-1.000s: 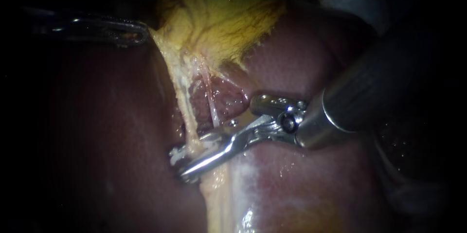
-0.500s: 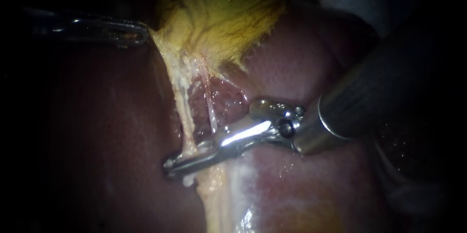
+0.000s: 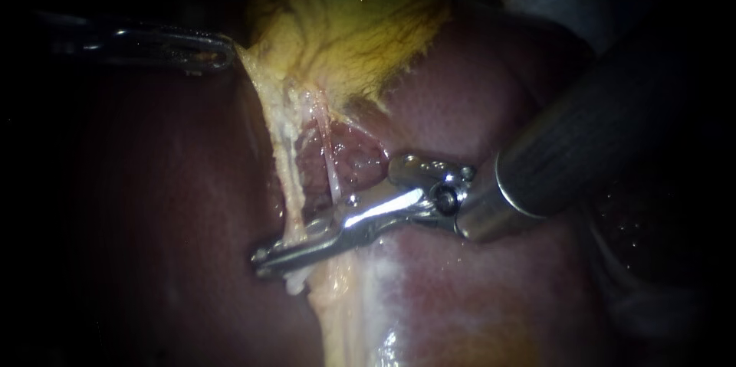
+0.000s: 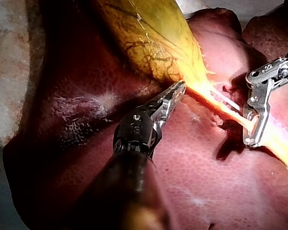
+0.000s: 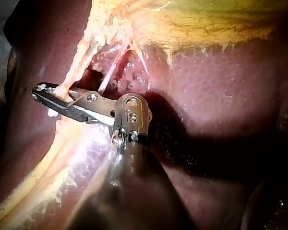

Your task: Clipping second clip left tube

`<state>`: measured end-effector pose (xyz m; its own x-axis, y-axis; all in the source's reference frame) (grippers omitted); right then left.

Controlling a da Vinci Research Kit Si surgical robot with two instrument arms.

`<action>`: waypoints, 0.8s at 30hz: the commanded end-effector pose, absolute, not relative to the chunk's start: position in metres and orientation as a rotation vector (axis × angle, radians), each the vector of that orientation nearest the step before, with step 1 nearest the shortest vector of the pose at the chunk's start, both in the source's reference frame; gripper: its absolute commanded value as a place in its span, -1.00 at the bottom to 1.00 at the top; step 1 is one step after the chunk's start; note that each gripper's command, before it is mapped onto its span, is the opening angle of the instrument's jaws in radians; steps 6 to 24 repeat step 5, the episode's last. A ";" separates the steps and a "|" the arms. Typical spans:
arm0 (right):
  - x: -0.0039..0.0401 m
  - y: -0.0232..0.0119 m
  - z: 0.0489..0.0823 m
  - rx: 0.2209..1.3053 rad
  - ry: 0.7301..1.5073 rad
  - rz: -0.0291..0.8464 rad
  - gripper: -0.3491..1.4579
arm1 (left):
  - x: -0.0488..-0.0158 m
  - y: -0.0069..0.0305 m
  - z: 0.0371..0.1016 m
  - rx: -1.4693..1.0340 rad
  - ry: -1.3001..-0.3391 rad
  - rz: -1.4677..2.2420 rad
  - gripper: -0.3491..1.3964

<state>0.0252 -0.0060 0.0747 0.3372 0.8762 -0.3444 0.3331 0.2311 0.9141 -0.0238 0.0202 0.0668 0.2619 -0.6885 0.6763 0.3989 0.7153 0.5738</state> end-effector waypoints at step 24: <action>0.0251 -0.0060 0.0747 1.342 1.229 0.543 -1.00 | -0.0238 0.0202 0.0668 0.314 -1.075 -0.752 -1.00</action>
